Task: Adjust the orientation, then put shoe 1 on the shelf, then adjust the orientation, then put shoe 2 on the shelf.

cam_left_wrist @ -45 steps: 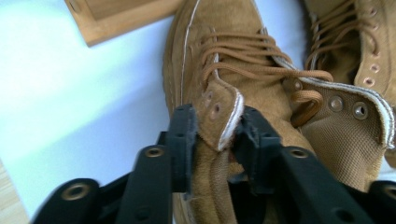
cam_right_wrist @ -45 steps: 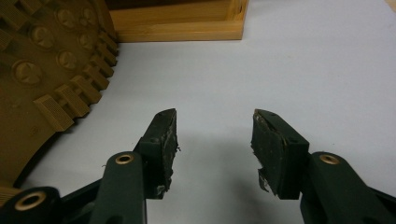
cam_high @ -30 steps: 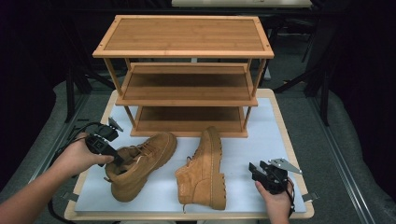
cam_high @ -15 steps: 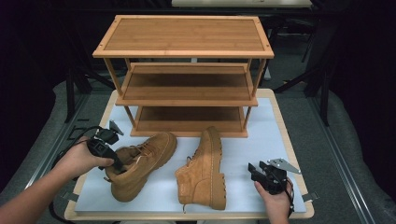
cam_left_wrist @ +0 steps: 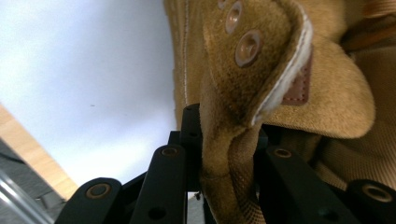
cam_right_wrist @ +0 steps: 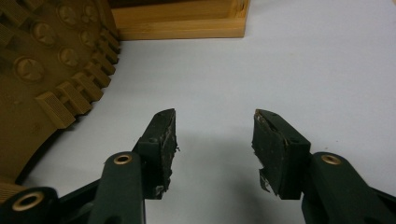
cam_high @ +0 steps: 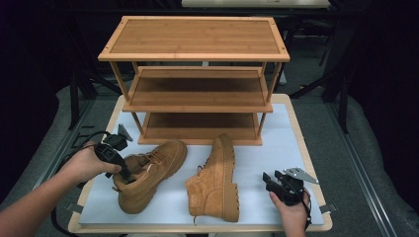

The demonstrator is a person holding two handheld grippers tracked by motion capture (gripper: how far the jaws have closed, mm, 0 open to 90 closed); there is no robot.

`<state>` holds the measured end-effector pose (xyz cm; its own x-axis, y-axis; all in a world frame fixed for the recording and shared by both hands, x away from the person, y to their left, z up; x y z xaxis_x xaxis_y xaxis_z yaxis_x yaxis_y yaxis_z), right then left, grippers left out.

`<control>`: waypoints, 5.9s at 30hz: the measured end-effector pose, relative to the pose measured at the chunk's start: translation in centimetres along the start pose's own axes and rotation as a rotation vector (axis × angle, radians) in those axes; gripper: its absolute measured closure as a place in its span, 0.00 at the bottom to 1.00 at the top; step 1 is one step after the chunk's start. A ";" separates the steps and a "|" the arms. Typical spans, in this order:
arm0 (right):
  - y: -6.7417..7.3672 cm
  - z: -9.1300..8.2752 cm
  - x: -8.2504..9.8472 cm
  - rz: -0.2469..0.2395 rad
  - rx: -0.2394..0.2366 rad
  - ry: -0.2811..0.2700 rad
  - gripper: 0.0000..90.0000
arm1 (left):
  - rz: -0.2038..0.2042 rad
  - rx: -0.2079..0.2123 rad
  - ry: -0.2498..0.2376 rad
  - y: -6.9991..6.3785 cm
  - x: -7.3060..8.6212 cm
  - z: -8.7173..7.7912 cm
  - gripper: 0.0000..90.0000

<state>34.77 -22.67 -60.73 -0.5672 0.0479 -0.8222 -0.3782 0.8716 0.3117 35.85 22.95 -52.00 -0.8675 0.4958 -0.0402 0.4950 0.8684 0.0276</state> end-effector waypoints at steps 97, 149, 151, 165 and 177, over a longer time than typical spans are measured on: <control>-0.4 -0.2 -0.5 -0.014 0.032 -0.045 0.54 | -0.419 0.701 -0.523 1.2 -5.0 -18.9 0.88; 0.1 -0.3 -0.7 -0.013 -0.009 -0.028 0.54 | -0.441 0.487 -0.732 -1.0 -10.1 -17.3 0.60; 0.3 -0.2 -0.8 -0.008 -0.018 -0.021 0.54 | -0.440 0.493 -0.745 -0.7 -9.3 -17.6 0.60; 2.8 -0.8 -3.0 -0.012 -0.101 -0.010 0.54 | -0.371 0.334 -0.758 1.5 -3.2 -11.2 0.67; 4.8 -0.3 -5.3 -0.034 -0.139 0.091 0.66 | -0.361 0.267 -0.702 1.4 -1.7 0.0 0.69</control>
<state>35.77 -18.84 -54.73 -0.6142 -0.0305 -0.7886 -0.4923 0.7958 0.3526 38.00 23.34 -51.87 -0.7868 -0.0027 -0.6172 0.2642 0.9023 -0.3407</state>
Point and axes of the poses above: each handheld gripper's, and its own axes: z roughly forward along the jaws, x roughly out of its underside, y roughly to its left, the point moved 9 cm from there along z, roughly forward along the jaws, and after that the axes turned 13 degrees about -x, right-handed, at the moved point
